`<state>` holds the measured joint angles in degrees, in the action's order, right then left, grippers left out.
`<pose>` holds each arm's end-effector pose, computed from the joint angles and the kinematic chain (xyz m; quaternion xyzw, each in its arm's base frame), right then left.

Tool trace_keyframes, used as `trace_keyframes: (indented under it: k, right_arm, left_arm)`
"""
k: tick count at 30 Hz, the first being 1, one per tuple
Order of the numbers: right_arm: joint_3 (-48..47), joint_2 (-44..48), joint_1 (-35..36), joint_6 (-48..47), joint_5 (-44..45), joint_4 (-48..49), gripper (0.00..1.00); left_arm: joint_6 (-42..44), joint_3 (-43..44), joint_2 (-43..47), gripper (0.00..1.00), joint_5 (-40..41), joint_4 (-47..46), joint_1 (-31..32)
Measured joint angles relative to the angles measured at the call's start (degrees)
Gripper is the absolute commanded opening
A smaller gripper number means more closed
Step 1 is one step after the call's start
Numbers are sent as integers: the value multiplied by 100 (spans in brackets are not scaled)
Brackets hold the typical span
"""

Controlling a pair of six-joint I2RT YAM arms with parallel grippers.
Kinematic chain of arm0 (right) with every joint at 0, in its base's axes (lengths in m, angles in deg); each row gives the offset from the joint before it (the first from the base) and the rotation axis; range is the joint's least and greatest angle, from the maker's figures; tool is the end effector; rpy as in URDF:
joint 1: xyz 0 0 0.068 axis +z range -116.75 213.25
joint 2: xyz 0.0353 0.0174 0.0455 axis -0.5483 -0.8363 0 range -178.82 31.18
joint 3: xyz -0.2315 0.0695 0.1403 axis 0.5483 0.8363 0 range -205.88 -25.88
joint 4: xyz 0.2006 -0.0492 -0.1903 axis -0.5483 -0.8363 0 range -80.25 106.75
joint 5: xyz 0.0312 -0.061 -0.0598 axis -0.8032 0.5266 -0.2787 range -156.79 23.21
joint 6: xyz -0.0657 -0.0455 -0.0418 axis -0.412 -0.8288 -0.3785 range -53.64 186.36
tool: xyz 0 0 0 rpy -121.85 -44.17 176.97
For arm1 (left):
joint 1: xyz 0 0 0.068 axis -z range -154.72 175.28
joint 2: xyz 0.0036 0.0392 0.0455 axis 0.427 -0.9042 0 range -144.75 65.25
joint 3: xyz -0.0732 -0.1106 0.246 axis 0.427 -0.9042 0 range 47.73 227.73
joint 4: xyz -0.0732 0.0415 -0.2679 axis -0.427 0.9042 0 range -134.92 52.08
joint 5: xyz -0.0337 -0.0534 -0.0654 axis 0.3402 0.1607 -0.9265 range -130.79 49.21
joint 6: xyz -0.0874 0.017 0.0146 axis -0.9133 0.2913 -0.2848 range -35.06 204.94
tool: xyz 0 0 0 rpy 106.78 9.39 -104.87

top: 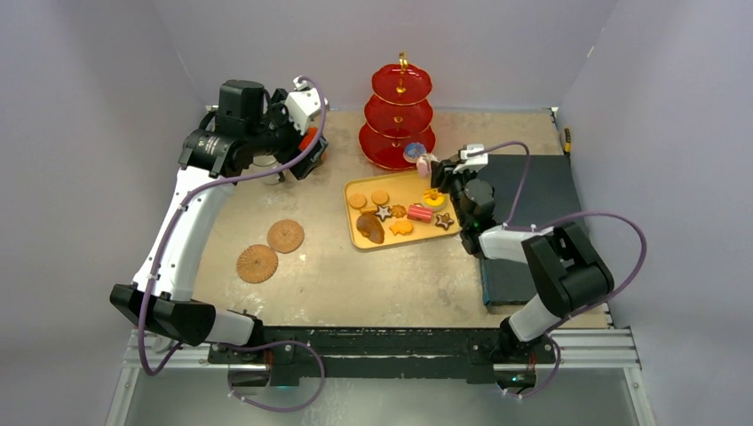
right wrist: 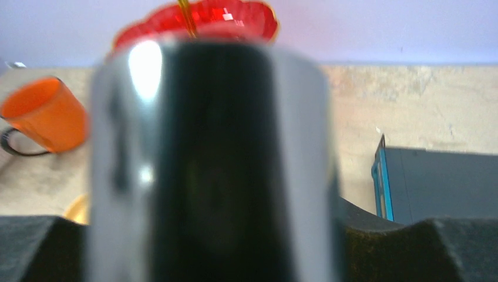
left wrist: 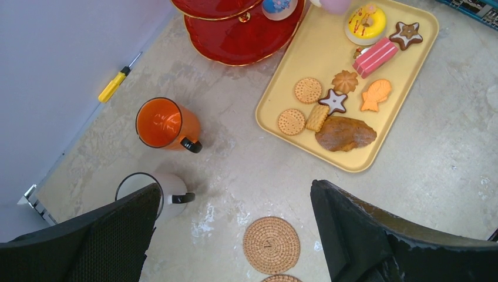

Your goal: Serve the afternoon tea

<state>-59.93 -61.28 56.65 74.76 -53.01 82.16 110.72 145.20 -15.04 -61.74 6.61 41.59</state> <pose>0.3500 0.1306 0.2079 0.0032 0.6640 0.1273 0.7368 0.3120 -0.1213 0.4320 0.3915 0.7812 -0.1223 0.4707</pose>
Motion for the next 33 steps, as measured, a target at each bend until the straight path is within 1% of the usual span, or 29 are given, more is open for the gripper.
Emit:
trace_keyframes:
  k: [4, 7, 17, 22, 33]
  right_arm:
    - [-26, 420, 142, 59, -33, 24, 45]
    - [-160, 398, 282, 144, -111, 50, 45]
    - [-855, -520, 455, 422, -175, 70, 45]
    - [-1207, -1023, 507, 494, -111, 313, 46]
    - [-1744, -1976, 518, 562, 142, 544, 53]
  left_arm:
    - [33, 0, 0, 99, -33, 0, 0]
    - [35, 0, 0, 99, -37, 0, 0]
    - [90, 0, 2, 99, -33, 31, 0]
    - [103, 0, 4, 99, -33, 46, 0]
    - [195, 0, 7, 99, -31, 50, 0]
